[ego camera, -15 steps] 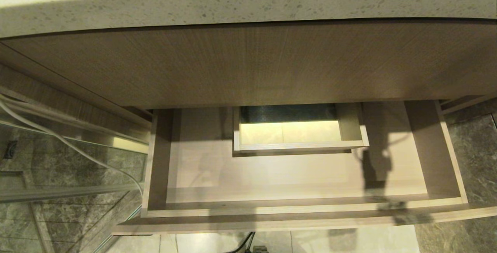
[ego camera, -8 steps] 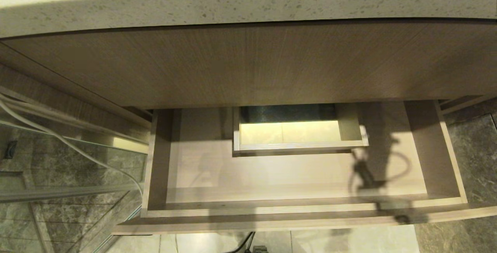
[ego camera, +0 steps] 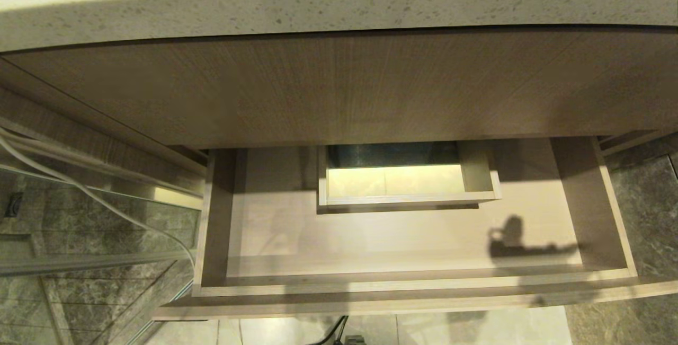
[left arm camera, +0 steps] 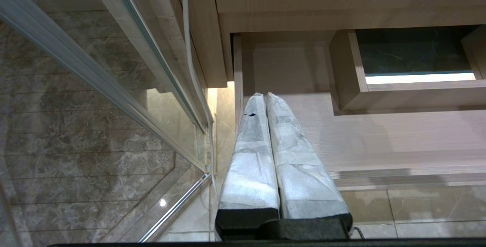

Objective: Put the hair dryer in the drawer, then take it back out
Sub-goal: Place it on the countertop, then close the drawer

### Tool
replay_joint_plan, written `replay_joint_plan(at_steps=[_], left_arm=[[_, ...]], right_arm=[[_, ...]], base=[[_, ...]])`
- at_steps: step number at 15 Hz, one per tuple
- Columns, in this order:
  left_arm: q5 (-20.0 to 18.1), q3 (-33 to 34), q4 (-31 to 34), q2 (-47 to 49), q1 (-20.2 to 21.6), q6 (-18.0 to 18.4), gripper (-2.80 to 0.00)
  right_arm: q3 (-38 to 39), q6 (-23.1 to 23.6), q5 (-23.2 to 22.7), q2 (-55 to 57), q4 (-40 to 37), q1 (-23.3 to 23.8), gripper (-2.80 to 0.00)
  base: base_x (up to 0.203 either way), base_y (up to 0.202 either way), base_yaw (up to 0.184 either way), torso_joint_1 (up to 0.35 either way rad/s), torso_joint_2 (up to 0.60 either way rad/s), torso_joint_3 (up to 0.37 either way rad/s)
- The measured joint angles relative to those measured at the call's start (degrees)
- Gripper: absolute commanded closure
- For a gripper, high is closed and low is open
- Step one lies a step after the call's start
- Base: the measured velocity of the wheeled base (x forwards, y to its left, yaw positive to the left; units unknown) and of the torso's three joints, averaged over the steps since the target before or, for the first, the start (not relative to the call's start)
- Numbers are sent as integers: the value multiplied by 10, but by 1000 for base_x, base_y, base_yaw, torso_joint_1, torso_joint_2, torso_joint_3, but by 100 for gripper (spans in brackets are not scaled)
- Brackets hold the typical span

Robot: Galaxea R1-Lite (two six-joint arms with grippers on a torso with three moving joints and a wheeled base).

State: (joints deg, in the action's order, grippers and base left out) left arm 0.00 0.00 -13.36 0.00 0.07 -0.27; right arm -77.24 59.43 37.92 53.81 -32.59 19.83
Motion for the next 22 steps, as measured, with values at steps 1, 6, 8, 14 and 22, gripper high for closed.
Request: replay_joint_plan(at_steps=[1, 6, 8, 14, 22], left_arm=[[0, 0, 0, 0, 0, 0, 0], [0, 0, 0, 0, 0, 0, 0], [0, 0, 0, 0, 0, 0, 0], [0, 0, 0, 0, 0, 0, 0], [0, 0, 0, 0, 0, 0, 0]], right_arm=[[6, -33, 12, 22, -43, 4, 0], [20, -217, 20, 190, -226, 35, 0], [28, -268, 19, 259, -270, 42, 0], [85, -435, -25, 410, -284, 54, 0], [98, -482, -168, 538, -159, 97, 0]], base=[[0, 0, 0, 0, 0, 0], [0, 0, 0, 0, 0, 0], [0, 0, 0, 0, 0, 0], [0, 0, 0, 0, 0, 0], [0, 0, 0, 0, 0, 0]])
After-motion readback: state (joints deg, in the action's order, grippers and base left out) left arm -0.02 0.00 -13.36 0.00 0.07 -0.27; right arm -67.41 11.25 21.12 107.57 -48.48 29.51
